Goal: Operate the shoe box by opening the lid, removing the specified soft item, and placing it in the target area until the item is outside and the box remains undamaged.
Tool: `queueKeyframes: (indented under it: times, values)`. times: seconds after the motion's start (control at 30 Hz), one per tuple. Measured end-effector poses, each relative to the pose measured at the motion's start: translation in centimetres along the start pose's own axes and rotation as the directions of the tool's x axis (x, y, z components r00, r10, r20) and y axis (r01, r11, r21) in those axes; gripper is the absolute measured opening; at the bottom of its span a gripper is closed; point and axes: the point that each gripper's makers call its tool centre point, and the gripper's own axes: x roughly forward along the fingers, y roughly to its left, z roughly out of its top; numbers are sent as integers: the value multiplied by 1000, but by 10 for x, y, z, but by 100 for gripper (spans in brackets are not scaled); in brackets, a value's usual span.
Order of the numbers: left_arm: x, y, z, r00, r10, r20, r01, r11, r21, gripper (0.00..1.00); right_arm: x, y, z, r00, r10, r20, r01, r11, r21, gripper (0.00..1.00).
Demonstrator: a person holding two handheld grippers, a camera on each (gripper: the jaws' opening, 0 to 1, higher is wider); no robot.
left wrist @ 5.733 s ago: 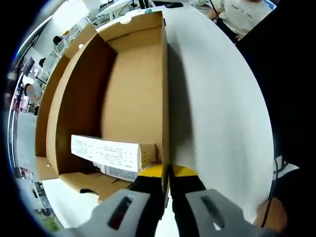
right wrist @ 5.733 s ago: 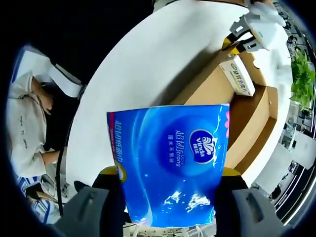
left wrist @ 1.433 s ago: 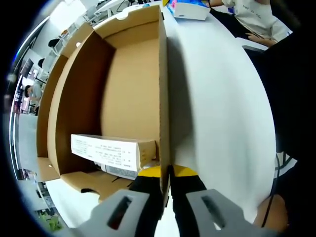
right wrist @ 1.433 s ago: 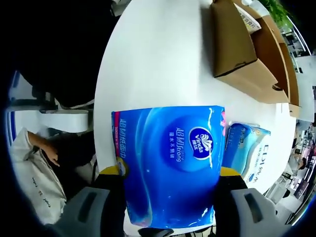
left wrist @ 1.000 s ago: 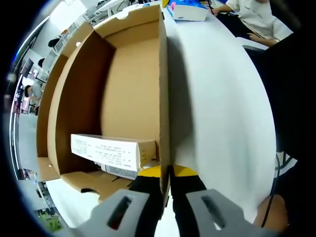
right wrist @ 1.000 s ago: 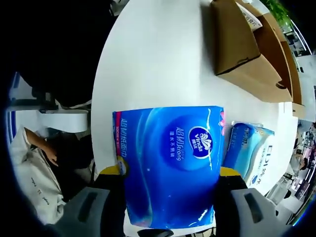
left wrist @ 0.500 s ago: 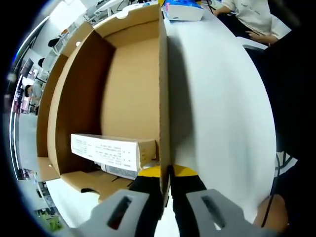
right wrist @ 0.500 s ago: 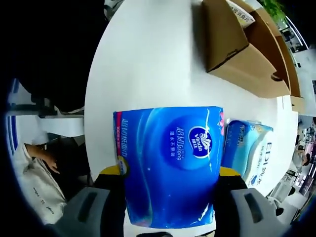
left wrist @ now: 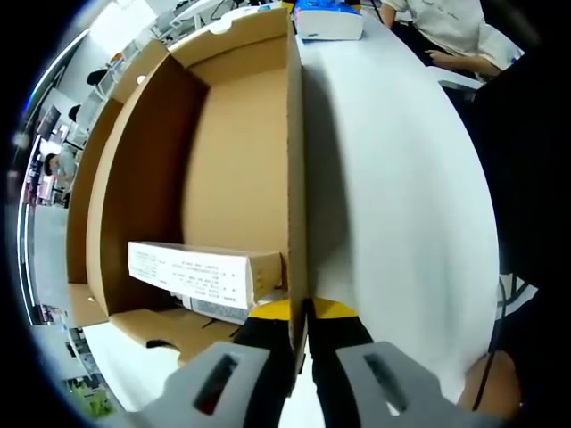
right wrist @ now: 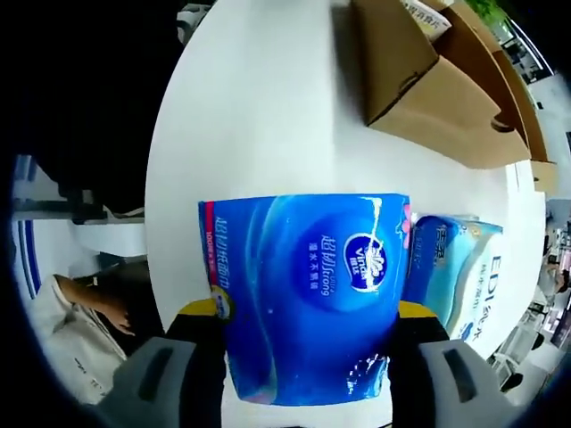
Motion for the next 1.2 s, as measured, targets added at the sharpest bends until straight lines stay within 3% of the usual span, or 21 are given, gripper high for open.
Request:
queueKeyframes:
  times: [0.23,0.37,0.4,0.6,0.9,1.2]
  values:
    - [0,0,0,1000,2,-4,-2,1000,1,4,-1,-2,0,1000,-28,-9,28,998,-47,73]
    - [0,0,0,1000,4,-8,-4,1000,1,4,-4,-3,1,999,-48,8,49,998,-31,73]
    - [0,0,0,1000,5,-10,-5,1000,2,4,-7,-1,5,998,-51,39,51,999,3,73]
    - [0,0,0,1000,5,-11,-5,1000,-2,4,-13,4,12,995,-34,94,29,998,57,78]
    - [0,0,0,1000,4,-4,-4,1000,-1,4,-13,-3,11,997,-36,71,34,999,28,67]
    - [0,0,0,1000,6,-5,-6,1000,2,4,-12,-10,13,995,-38,90,24,989,145,67]
